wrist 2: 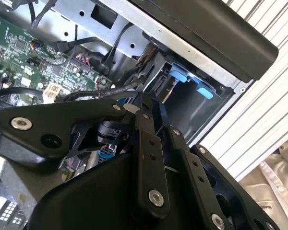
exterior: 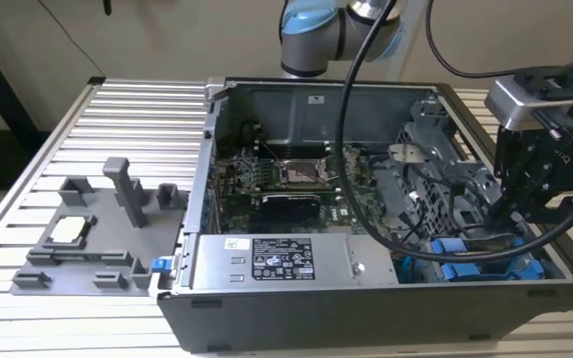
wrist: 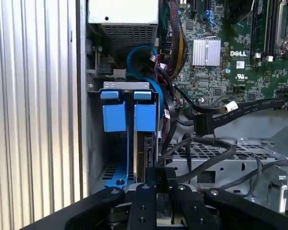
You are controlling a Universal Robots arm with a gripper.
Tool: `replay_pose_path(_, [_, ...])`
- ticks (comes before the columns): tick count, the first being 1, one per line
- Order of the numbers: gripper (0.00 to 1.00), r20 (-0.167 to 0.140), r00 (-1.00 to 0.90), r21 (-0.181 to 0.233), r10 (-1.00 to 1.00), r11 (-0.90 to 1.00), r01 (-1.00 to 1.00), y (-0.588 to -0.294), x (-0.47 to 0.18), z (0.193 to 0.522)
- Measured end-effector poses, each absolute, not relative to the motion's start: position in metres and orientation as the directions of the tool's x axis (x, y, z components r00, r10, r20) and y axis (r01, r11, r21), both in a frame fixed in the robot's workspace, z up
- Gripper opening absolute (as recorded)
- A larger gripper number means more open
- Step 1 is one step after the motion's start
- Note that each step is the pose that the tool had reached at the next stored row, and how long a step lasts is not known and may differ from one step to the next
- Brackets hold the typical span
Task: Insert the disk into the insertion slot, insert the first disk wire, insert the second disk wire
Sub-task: 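Insert the first disk wire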
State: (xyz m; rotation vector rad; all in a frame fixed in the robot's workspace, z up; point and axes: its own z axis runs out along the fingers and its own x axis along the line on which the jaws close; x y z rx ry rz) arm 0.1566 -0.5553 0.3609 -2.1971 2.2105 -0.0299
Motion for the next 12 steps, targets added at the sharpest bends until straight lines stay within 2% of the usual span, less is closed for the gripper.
replay_pose_path(12, [0.19,-0.004,-0.039,-0.030,-0.999,0.039,-0.999,-0.5609,0.1597,0.3530])
